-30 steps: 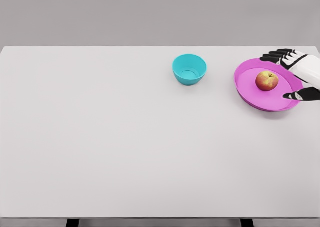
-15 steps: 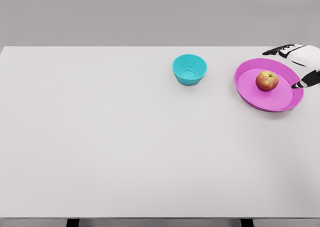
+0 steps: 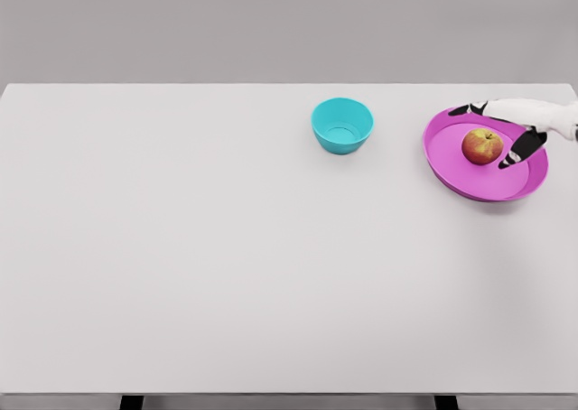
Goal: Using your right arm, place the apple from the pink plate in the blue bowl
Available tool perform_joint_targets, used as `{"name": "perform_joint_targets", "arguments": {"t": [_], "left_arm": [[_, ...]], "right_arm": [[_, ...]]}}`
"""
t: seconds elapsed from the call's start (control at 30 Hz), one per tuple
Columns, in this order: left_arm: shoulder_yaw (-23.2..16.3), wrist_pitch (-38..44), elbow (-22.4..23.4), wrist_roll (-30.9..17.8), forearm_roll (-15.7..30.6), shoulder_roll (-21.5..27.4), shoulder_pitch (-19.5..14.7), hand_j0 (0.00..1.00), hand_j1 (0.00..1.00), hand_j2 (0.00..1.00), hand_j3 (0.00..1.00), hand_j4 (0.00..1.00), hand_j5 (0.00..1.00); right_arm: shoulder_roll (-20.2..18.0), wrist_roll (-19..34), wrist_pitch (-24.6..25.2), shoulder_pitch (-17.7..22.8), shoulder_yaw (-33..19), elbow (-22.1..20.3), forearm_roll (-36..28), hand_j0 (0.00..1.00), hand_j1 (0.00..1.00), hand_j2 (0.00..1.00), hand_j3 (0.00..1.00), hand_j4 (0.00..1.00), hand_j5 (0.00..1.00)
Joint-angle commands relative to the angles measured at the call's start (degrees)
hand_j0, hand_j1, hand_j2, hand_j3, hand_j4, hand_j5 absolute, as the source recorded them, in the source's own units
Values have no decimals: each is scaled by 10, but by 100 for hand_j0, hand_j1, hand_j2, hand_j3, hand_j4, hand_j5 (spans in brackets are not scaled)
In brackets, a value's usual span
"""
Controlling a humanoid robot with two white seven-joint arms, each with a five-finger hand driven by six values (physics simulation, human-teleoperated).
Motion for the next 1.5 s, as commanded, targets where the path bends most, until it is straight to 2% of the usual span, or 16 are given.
{"name": "perform_joint_targets", "arguments": {"t": [0.0, 0.23, 0.4, 1.0, 1.1, 1.17, 1.33, 1.47], "left_arm": [[0, 0, 0, 0, 0, 0, 0, 100, 100, 100, 100, 100, 100], [0, 0, 0, -1, 0, 0, 0, 100, 100, 100, 100, 100, 100], [0, 0, 0, -1, 0, 0, 0, 100, 100, 100, 100, 100, 100], [0, 0, 0, -1, 0, 0, 0, 100, 100, 100, 100, 100, 100], [0, 0, 0, -1, 0, 0, 0, 100, 100, 100, 100, 100, 100], [0, 0, 0, 0, 0, 0, 0, 100, 100, 100, 100, 100, 100], [0, 0, 0, 0, 0, 0, 0, 100, 100, 100, 100, 100, 100], [0, 0, 0, -1, 0, 0, 0, 100, 100, 100, 100, 100, 100]], "right_arm": [[12, 0, 2, -3, 6, 36, 11, 100, 100, 100, 100, 100, 100], [35, 0, 1, -13, 10, 65, 24, 100, 100, 100, 100, 100, 100], [38, 0, 2, -24, 13, 88, 30, 100, 100, 100, 100, 100, 100], [51, 0, 2, -36, 15, 113, 50, 99, 99, 99, 99, 99, 99], [51, 0, 2, -36, 15, 112, 51, 74, 74, 74, 74, 74, 74], [51, 0, 2, -36, 16, 112, 53, 62, 62, 62, 62, 62, 62], [51, 0, 1, -35, 16, 111, 53, 53, 53, 53, 53, 53, 53], [51, 0, 1, -36, 16, 110, 53, 49, 49, 49, 49, 49, 49]]}}
